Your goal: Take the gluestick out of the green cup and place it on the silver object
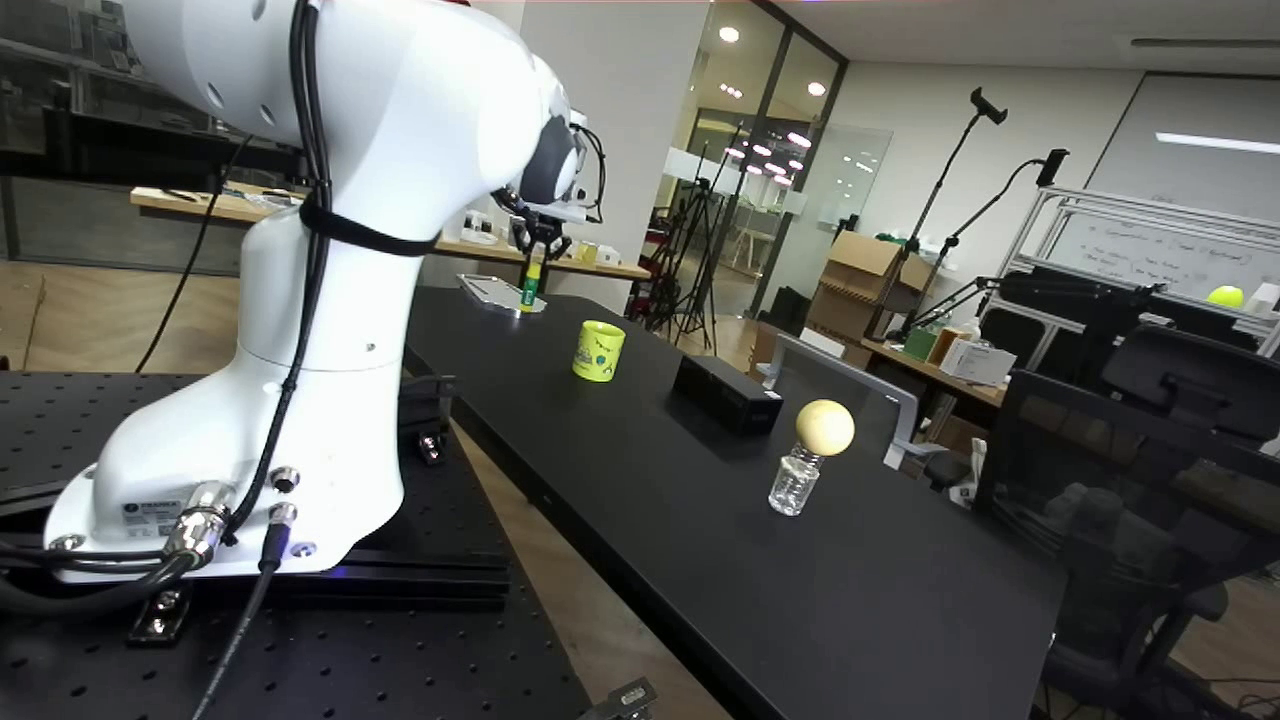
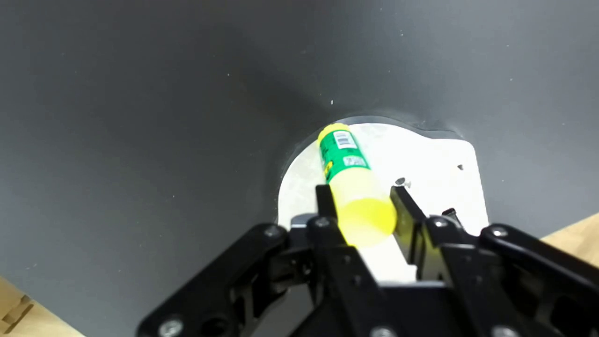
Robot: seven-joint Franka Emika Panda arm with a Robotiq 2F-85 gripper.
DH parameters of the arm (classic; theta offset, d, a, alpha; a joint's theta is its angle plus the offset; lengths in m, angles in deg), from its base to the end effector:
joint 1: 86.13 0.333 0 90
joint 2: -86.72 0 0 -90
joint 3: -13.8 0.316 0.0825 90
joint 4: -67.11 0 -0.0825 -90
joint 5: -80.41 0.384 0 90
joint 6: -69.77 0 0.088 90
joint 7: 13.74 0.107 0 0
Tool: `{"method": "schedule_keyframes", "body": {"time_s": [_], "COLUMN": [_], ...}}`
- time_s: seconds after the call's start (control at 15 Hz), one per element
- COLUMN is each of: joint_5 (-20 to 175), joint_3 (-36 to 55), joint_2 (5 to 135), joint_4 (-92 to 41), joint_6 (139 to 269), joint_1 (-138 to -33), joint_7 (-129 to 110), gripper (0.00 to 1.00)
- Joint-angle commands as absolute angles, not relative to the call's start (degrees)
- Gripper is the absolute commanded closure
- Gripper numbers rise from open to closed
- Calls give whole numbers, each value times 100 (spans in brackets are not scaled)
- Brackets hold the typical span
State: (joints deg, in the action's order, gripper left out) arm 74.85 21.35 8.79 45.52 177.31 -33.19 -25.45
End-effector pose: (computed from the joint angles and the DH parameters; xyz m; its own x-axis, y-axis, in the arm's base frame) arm 0.4730 0.6709 0.2442 0.3866 0.9106 0.1462 0.9207 -0.3903 -0.0035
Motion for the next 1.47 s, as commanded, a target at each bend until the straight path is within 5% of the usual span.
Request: {"method": "schedule_keyframes", "body": {"time_s": [0.0, 0.47, 0.53, 1.0, 1.4], "joint_5": [7578, 7577, 7588, 7618, 7531], "joint_3": [2059, 2056, 2063, 2044, 1903], "joint_2": [736, 694, 688, 671, 1038], "joint_4": [4801, 4811, 4811, 4824, 4496], "joint_6": [17711, 17835, 17844, 17903, 18030], "joint_1": [-3285, -3274, -3279, -3272, -3227], "joint_7": [-2630, -2642, -2629, -2607, -2525], "gripper": [92, 92, 46, 2, 0]}}
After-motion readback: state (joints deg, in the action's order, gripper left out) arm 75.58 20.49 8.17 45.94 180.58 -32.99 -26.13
